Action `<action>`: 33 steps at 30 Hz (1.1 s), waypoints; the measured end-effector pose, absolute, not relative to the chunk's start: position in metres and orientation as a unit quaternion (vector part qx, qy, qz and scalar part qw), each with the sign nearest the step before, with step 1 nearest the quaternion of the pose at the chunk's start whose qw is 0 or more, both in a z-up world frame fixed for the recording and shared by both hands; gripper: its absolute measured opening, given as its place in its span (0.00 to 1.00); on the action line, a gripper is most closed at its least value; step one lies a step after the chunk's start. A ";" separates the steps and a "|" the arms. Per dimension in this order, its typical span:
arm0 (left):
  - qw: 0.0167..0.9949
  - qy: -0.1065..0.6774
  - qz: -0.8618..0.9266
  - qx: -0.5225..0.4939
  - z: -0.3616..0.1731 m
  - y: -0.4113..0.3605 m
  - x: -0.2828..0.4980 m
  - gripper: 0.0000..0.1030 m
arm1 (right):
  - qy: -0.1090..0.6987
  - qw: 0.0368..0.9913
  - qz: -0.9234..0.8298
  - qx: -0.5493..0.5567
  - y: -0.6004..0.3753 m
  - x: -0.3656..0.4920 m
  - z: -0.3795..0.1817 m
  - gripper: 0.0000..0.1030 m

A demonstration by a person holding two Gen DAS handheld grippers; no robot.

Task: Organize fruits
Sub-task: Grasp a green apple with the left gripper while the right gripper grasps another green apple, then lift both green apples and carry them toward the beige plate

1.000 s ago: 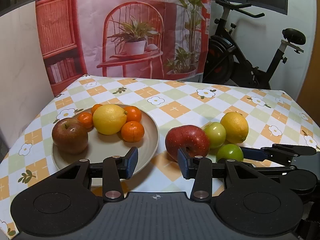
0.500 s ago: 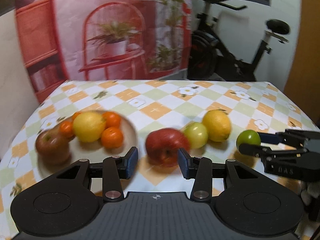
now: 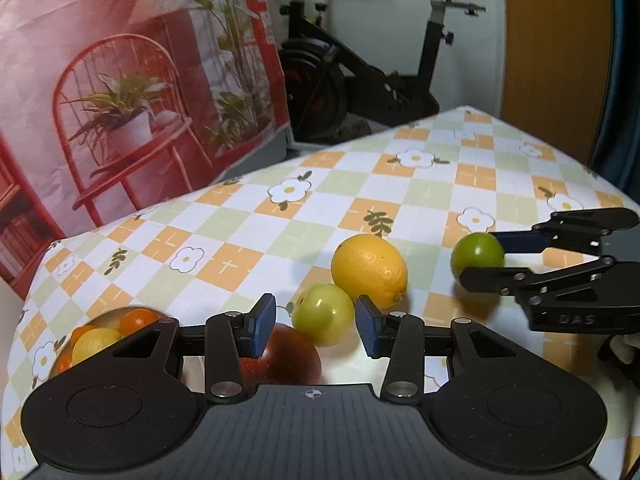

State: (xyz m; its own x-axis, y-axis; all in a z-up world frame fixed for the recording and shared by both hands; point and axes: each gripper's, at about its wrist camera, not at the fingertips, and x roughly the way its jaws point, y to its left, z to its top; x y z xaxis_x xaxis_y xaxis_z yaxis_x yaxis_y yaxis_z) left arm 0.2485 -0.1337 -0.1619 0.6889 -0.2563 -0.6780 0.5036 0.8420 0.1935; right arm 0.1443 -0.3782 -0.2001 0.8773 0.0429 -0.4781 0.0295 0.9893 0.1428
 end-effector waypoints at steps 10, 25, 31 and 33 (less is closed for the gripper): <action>0.869 0.374 -0.225 0.233 -0.174 -0.148 0.273 0.45 | 0.240 0.966 0.010 0.090 -0.381 0.142 -0.202 0.42; 0.854 0.398 -0.203 0.265 -0.182 -0.158 0.284 0.45 | 0.234 0.966 0.017 0.104 -0.384 0.139 -0.204 0.42; 0.850 0.400 -0.199 0.281 -0.185 -0.162 0.284 0.47 | 0.233 0.966 0.018 0.108 -0.384 0.138 -0.204 0.42; 0.848 0.406 -0.196 0.279 -0.188 -0.162 0.287 0.47 | 0.233 0.966 0.019 0.108 -0.384 0.138 -0.204 0.42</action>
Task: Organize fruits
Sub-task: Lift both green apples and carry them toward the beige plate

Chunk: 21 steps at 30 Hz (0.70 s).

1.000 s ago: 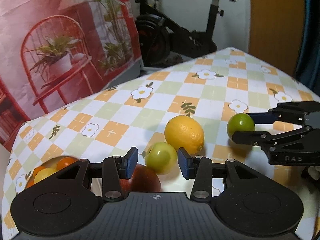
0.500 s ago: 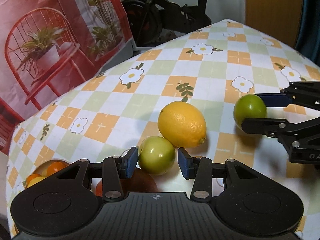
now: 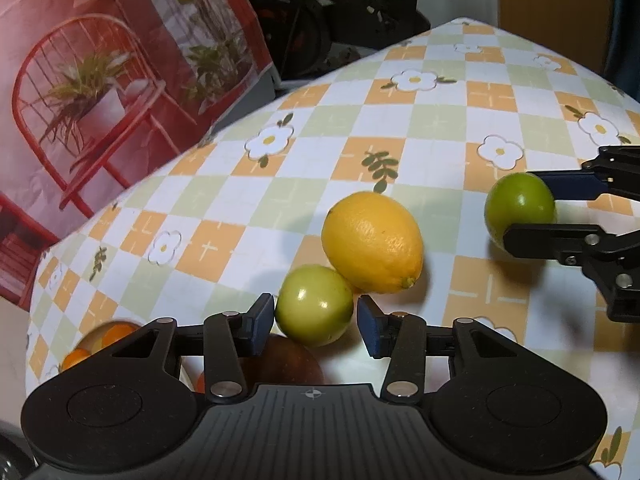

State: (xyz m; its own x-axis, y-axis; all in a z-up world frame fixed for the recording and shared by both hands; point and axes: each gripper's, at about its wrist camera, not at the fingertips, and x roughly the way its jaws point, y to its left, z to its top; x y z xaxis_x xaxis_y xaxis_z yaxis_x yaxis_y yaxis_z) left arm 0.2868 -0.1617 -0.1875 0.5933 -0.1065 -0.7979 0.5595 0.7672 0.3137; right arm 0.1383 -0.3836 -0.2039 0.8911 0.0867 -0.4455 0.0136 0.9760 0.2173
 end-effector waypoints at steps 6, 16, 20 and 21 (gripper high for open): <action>0.852 0.405 -0.195 0.268 -0.186 -0.159 0.287 0.45 | 0.233 0.966 0.019 0.108 -0.384 0.138 -0.204 0.42; 0.876 0.386 -0.206 0.204 -0.163 -0.147 0.272 0.45 | 0.233 0.966 0.019 0.108 -0.383 0.139 -0.204 0.42; 0.887 0.377 -0.209 0.166 -0.154 -0.140 0.260 0.45 | 0.232 0.967 0.020 0.108 -0.383 0.139 -0.204 0.42; 0.890 0.374 -0.209 0.157 -0.151 -0.137 0.257 0.45 | 0.232 0.967 0.021 0.108 -0.382 0.139 -0.204 0.42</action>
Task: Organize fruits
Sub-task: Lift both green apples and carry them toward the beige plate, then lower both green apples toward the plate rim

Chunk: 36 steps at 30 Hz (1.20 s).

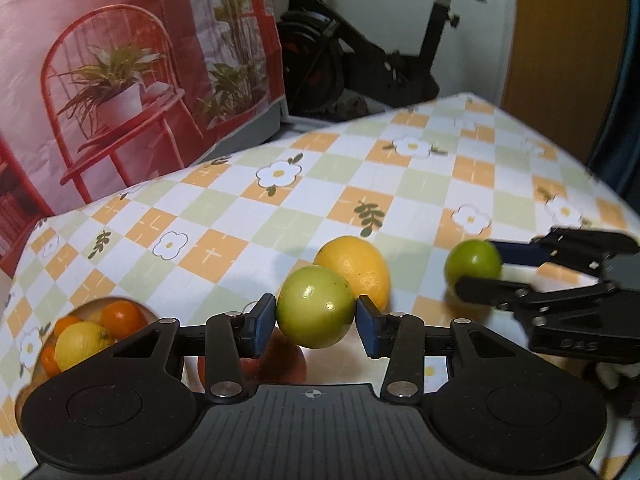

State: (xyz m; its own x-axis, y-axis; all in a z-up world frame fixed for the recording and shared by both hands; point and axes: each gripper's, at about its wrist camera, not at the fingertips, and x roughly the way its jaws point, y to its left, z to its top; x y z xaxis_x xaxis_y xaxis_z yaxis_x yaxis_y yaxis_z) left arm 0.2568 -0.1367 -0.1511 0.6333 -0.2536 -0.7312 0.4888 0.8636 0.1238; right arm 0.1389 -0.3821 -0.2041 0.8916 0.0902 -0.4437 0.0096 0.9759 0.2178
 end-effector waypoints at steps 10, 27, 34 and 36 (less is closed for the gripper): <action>0.924 0.343 -0.155 0.065 -0.134 -0.076 0.221 0.45 | 0.248 0.963 0.014 0.105 -0.379 0.143 -0.202 0.42; 0.932 0.358 -0.031 -0.043 -0.152 0.048 0.210 0.45 | 0.261 0.961 0.082 0.029 -0.303 0.208 -0.137 0.42; 0.927 0.367 -0.028 -0.069 -0.170 0.075 0.204 0.45 | 0.293 0.941 0.160 -0.050 -0.222 0.264 -0.128 0.42; 0.927 0.366 -0.032 -0.071 -0.172 0.077 0.206 0.45 | 0.307 0.932 0.180 -0.071 -0.200 0.276 -0.131 0.42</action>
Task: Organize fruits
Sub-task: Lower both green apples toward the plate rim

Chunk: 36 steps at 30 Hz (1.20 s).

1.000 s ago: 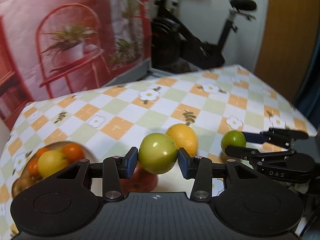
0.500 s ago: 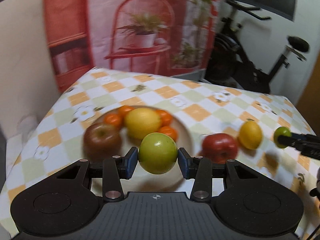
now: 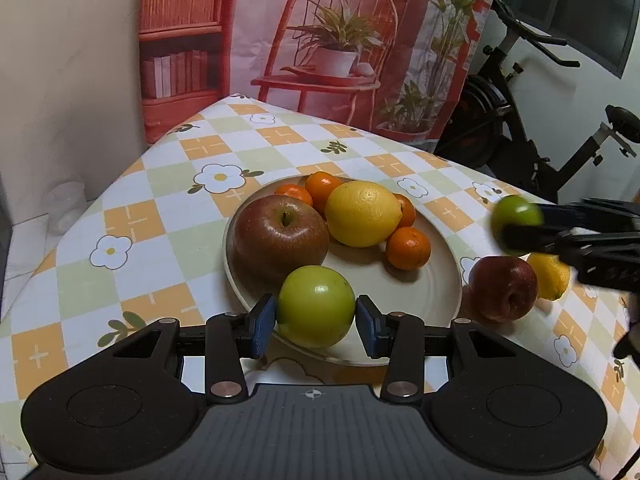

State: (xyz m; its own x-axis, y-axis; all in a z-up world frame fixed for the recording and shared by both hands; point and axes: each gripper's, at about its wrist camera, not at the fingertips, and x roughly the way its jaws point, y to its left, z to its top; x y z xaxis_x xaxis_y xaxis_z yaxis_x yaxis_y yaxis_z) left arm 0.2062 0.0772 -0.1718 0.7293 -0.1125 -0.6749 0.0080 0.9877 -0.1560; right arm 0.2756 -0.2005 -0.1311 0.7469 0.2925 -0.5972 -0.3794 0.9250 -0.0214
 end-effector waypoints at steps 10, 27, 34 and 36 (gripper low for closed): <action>0.927 0.366 -0.045 -0.074 -0.183 0.081 0.218 0.44 | 0.362 0.897 0.217 -0.134 -0.156 0.294 -0.156 0.42; 0.927 0.366 -0.036 -0.080 -0.180 0.082 0.214 0.44 | 0.379 0.887 0.213 -0.159 -0.150 0.297 -0.167 0.41; 0.928 0.362 -0.031 -0.083 -0.177 0.083 0.210 0.44 | 0.381 0.885 0.212 -0.164 -0.149 0.296 -0.168 0.40; 0.929 0.359 -0.030 -0.086 -0.176 0.084 0.209 0.44 | 0.384 0.884 0.211 -0.164 -0.148 0.296 -0.169 0.40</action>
